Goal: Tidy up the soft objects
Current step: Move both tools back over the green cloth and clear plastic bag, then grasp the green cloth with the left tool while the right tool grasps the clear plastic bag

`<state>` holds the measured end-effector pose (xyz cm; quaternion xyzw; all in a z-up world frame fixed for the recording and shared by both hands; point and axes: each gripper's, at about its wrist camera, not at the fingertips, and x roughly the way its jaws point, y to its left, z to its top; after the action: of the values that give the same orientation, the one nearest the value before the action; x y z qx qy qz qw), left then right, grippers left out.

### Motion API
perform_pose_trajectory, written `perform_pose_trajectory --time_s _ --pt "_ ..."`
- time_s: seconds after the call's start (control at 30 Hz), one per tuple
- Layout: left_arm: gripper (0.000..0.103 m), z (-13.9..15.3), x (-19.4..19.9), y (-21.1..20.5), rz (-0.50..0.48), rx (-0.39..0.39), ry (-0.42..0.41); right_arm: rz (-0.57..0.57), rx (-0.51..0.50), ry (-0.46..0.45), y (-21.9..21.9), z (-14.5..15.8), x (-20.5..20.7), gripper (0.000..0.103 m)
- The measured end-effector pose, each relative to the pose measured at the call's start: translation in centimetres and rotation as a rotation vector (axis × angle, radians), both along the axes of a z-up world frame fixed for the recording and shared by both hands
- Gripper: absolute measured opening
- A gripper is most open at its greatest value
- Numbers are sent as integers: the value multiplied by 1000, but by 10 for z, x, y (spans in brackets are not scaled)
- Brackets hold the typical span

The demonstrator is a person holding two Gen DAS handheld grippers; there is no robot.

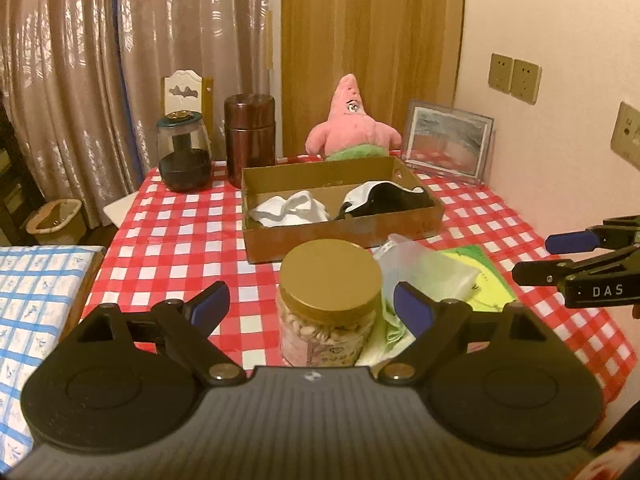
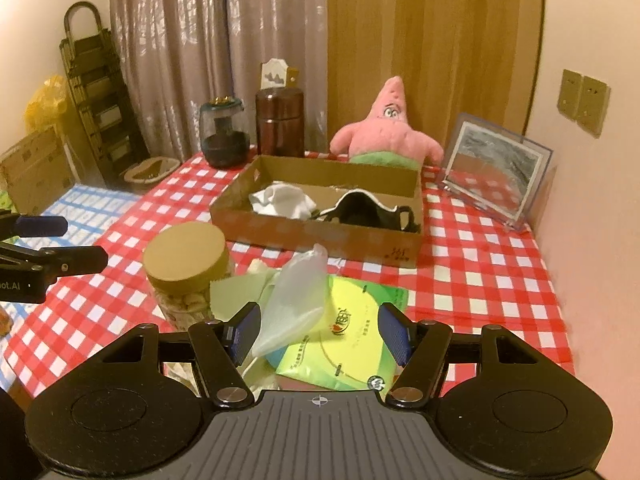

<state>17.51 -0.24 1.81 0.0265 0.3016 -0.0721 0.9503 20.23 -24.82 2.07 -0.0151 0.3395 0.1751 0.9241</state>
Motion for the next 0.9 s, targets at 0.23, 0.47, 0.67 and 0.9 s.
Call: perform_pose_trajectory --time_s 0.23,0.47,0.67,0.9 --pt "88 -23 2 -7 1 -17 14 4 -8 20 10 -27 13 65" --pt "88 -38 6 -15 -17 -30 36 22 -18 35 20 -48 31 65" --pt "88 -48 12 -17 -17 -45 56 33 -21 39 25 -60 47 65" --pt "88 -54 16 -18 -18 -62 70 33 -3 61 30 -72 58 42"
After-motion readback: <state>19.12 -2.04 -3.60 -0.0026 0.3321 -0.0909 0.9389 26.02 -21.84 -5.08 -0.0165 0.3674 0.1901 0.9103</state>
